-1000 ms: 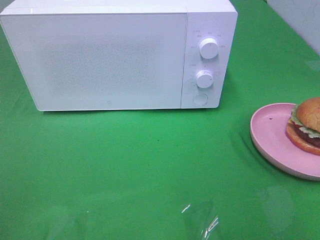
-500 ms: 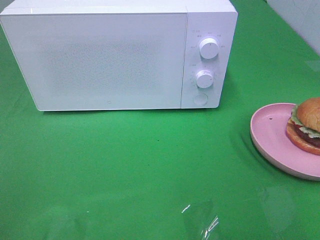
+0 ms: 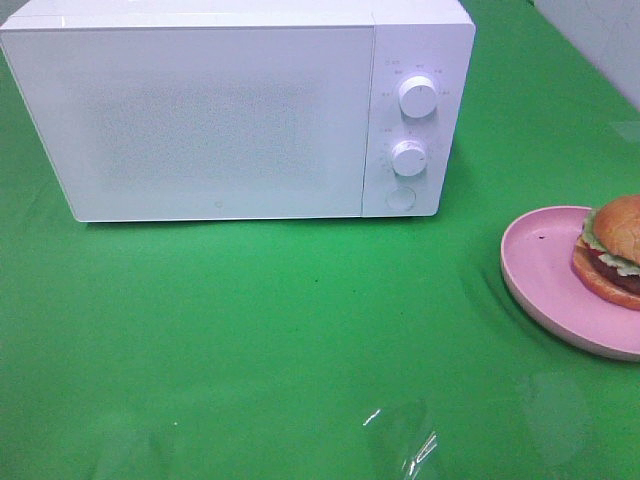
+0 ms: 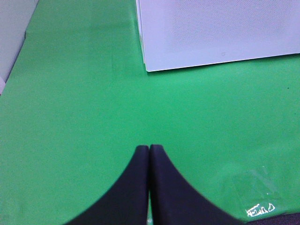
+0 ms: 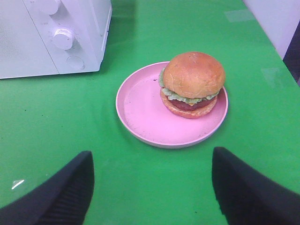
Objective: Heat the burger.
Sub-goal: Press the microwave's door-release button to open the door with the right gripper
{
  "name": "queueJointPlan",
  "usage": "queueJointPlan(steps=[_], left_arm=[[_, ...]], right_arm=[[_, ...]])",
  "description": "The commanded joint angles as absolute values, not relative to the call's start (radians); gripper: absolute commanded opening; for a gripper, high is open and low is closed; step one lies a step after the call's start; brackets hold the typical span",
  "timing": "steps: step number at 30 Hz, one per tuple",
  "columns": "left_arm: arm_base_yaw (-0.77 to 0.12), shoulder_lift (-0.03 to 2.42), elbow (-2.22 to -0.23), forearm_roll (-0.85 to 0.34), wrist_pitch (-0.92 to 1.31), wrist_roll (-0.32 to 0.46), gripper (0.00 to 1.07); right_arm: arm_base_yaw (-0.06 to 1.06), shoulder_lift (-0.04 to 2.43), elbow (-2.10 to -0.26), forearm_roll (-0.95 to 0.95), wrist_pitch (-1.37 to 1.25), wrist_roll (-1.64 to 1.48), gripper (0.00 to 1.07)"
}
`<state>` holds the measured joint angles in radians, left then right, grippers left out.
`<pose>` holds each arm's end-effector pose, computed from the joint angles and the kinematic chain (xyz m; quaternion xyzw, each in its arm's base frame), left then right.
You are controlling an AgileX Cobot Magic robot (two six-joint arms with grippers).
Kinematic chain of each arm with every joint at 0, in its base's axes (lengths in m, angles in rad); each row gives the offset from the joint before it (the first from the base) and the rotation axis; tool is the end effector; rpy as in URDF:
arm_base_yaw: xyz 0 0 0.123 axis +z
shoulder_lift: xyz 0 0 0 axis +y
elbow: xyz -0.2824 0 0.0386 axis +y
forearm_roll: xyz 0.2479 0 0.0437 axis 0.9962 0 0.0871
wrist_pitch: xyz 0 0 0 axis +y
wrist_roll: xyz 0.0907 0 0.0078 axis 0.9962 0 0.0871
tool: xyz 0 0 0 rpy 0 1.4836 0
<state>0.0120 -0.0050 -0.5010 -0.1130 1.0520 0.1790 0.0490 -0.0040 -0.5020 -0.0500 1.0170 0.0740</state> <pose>-0.0055 -0.0090 0.2786 0.0728 0.8449 -0.0059 0.5299 -0.0038 -0.0041 0.2814 0.0110 0.8397 0.0084 0.5429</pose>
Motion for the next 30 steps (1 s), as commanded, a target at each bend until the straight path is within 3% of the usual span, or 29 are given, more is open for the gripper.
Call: queueJointPlan(steps=[1,14,24,26,28,30], left_arm=[[0.013,-0.032,-0.498,-0.115,1.04,0.174,0.0],[0.013,-0.032,-0.498,-0.115,1.04,0.174,0.0],[0.013,-0.032,-0.498,-0.115,1.04,0.174,0.0],[0.013,-0.032,-0.498,-0.115,1.04,0.174,0.0],[0.013,-0.032,-0.498,-0.115,1.04,0.174,0.0],[0.013,-0.032,-0.498,-0.115,1.04,0.174,0.0]], right_arm=[[0.05,-0.031,-0.5,-0.05,1.006,0.079,0.67],[0.05,0.017,-0.516,-0.055,0.984,0.079,0.66],[0.05,0.258,-0.53,-0.044,0.716,0.079,0.58],[0.05,0.325,-0.53,-0.042,0.671,0.079,0.52],[0.05,0.445,-0.53,-0.042,0.607,0.079,0.36],[0.05,0.469,-0.53,-0.042,0.591,0.079,0.31]])
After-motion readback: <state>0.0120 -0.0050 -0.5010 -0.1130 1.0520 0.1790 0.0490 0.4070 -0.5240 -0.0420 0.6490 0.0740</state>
